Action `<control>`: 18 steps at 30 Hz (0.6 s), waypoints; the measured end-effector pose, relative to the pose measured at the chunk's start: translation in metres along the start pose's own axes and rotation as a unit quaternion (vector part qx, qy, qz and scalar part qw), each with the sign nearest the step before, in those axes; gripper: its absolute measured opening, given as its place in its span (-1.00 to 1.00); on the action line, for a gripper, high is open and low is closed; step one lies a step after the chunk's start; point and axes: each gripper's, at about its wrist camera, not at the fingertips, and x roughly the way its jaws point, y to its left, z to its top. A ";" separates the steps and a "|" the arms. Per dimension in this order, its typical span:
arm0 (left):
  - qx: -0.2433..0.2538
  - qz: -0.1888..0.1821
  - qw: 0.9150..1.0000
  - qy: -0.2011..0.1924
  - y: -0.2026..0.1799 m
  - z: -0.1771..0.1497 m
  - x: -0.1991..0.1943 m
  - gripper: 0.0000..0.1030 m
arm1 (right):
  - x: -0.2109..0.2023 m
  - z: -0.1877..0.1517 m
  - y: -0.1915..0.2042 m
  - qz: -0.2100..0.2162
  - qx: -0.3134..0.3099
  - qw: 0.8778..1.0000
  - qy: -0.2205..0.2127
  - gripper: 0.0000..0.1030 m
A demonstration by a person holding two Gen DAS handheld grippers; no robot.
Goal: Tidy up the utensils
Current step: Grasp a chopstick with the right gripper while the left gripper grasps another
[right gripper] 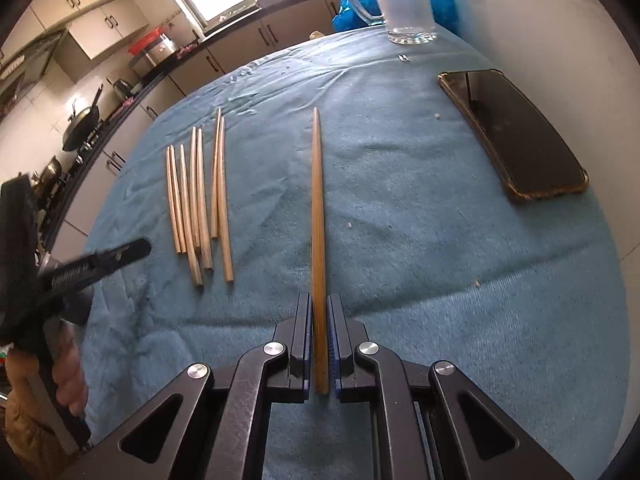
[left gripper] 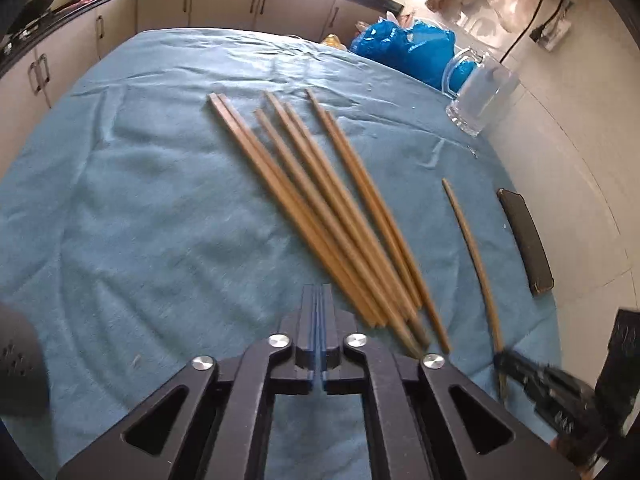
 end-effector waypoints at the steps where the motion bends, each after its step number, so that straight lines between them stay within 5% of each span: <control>1: 0.002 0.007 1.000 0.002 -0.003 0.003 0.005 -0.68 | 0.000 -0.001 -0.001 0.002 0.003 1.000 -0.002 -0.84; 9: 0.086 0.098 0.991 -0.032 -0.034 0.019 0.025 -0.62 | 0.001 -0.004 0.002 -0.006 -0.012 1.000 -0.010 -0.84; 13: 0.104 0.128 0.986 -0.032 -0.037 0.022 0.026 -0.99 | 0.004 -0.001 0.002 -0.002 -0.005 1.000 -0.014 -0.84; 18: 0.097 0.153 0.983 -0.026 -0.034 0.036 0.033 -0.99 | 0.008 0.005 0.002 -0.007 0.002 1.000 -0.018 -0.84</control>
